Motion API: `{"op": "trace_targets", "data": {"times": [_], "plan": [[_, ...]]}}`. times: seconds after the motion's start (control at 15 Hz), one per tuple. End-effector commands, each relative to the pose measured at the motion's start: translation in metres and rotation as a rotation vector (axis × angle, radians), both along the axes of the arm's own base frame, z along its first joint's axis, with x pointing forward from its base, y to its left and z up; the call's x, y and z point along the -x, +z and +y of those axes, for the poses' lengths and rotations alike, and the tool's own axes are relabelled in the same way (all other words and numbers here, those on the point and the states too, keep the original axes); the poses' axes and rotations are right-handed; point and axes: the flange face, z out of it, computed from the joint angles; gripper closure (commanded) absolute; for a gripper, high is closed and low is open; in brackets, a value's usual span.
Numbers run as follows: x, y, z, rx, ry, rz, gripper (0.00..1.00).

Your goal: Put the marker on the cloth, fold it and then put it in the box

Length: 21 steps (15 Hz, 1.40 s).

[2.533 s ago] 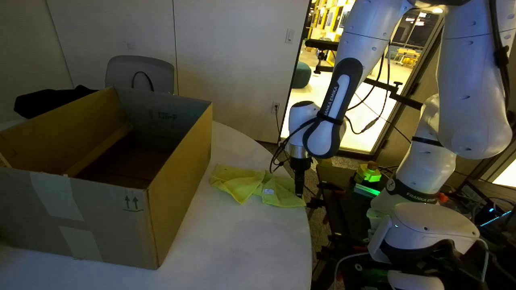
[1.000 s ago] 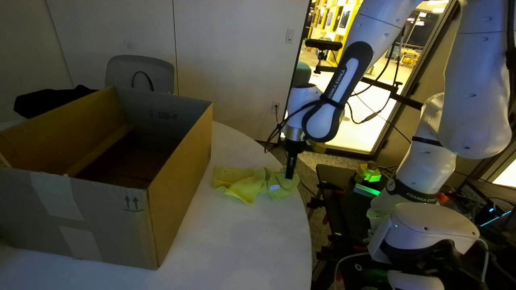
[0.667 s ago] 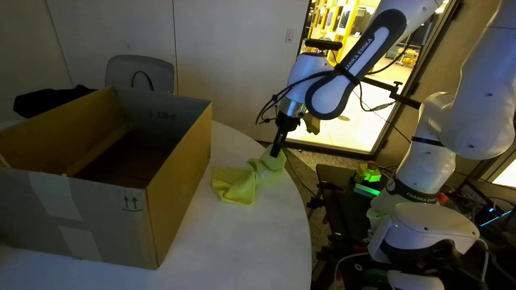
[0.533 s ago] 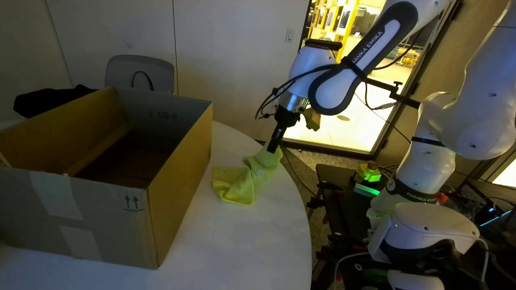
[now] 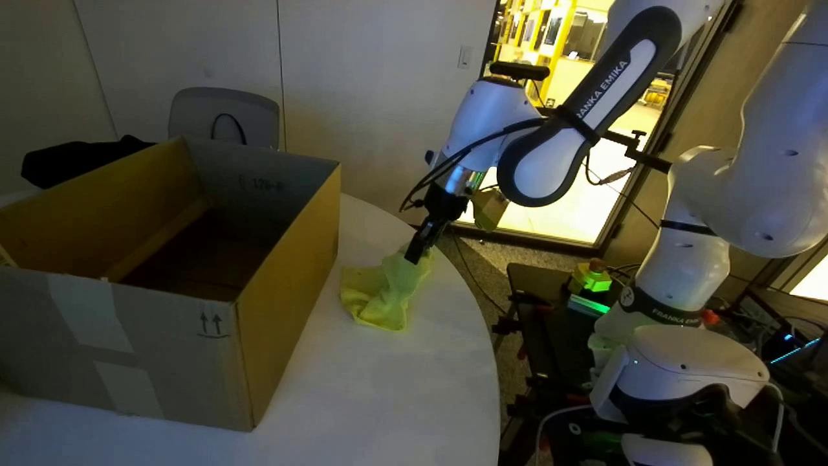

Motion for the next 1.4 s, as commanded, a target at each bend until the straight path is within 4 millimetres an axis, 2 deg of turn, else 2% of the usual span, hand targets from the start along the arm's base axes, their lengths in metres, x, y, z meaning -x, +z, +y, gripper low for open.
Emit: {"op": "trace_targets", "data": {"times": [0.0, 0.33, 0.73, 0.8, 0.93, 1.2, 1.33], "plan": [[-0.040, -0.040, 0.022, -0.006, -0.066, 0.011, 1.00], [-0.082, -0.086, 0.034, 0.037, -0.135, 0.071, 1.00], [-0.107, -0.116, 0.044, 0.055, -0.145, 0.116, 0.98], [-0.107, -0.116, 0.046, 0.056, -0.139, 0.122, 0.73], [-0.106, -0.114, 0.052, 0.055, -0.115, 0.131, 0.68], [-0.088, -0.095, 0.067, 0.054, -0.040, 0.087, 0.39], [-0.071, -0.086, 0.070, 0.054, 0.016, 0.065, 0.24]]}}
